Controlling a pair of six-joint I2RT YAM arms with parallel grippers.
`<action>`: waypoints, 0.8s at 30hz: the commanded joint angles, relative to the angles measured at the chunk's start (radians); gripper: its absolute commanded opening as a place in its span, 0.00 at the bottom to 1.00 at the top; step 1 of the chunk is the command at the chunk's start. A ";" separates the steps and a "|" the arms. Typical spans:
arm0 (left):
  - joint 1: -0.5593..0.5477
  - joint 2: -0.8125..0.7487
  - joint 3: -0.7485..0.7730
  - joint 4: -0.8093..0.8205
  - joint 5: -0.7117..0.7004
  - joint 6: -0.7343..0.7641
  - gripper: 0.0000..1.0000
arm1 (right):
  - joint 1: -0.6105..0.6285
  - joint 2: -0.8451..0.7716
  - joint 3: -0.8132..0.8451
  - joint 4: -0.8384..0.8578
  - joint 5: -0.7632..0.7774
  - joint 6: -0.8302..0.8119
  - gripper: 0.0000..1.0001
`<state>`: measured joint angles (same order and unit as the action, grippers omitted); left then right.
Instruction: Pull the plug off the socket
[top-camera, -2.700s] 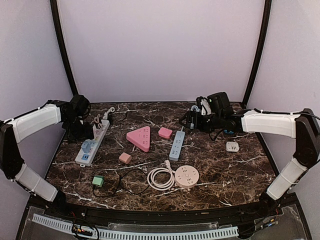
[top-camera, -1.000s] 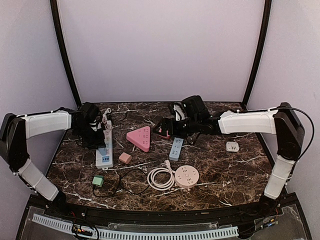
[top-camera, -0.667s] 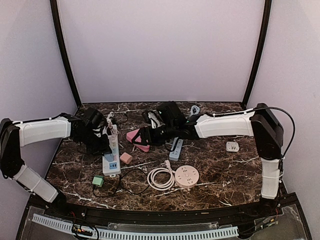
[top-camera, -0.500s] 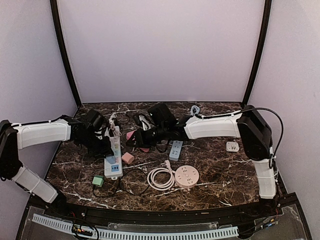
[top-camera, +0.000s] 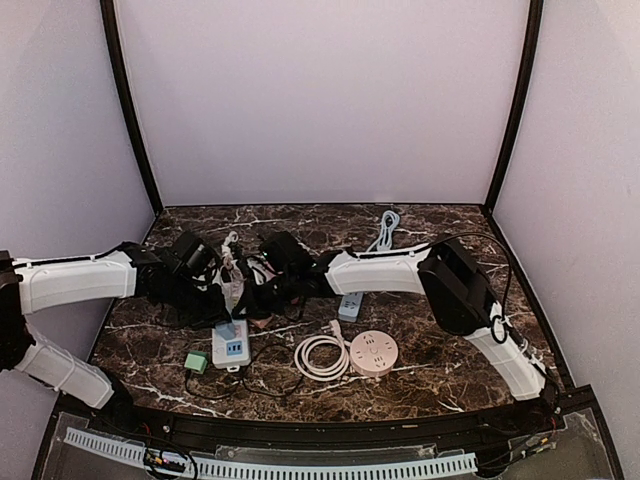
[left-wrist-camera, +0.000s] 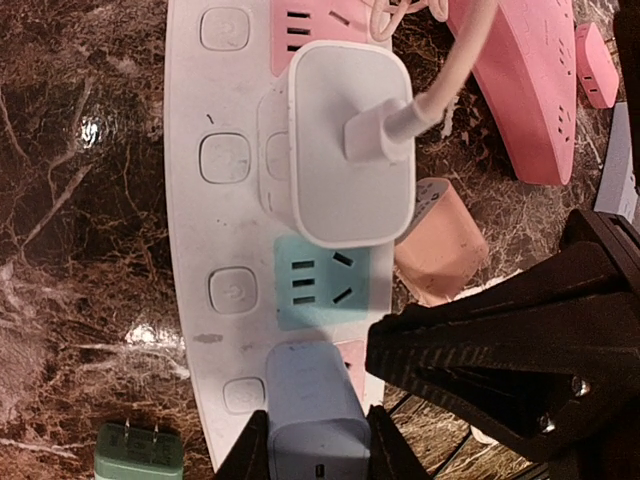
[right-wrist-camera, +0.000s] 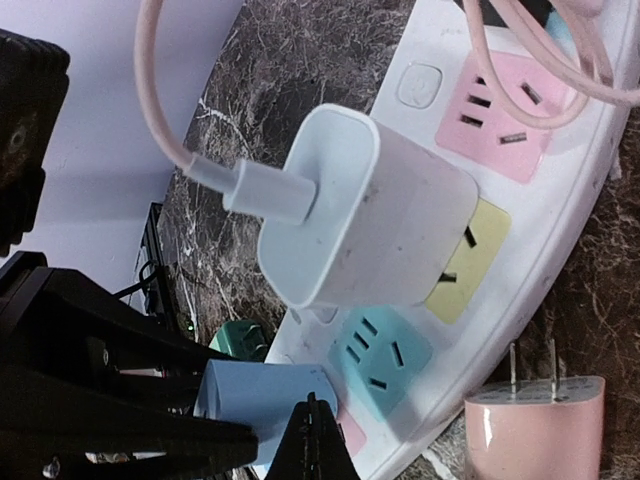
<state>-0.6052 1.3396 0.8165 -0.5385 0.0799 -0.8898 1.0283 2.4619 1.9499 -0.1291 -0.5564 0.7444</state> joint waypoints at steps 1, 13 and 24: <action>-0.026 -0.034 -0.031 -0.010 0.005 -0.059 0.00 | 0.020 0.041 0.097 -0.092 0.046 0.007 0.00; -0.033 -0.034 0.084 -0.044 -0.045 -0.053 0.00 | 0.026 0.142 0.262 -0.343 0.153 -0.009 0.00; -0.033 0.033 0.188 -0.121 -0.082 0.011 0.00 | 0.028 0.167 0.270 -0.386 0.172 -0.006 0.00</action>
<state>-0.6334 1.3632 0.9821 -0.6083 0.0357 -0.9081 1.0492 2.5992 2.2589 -0.4633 -0.4206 0.7395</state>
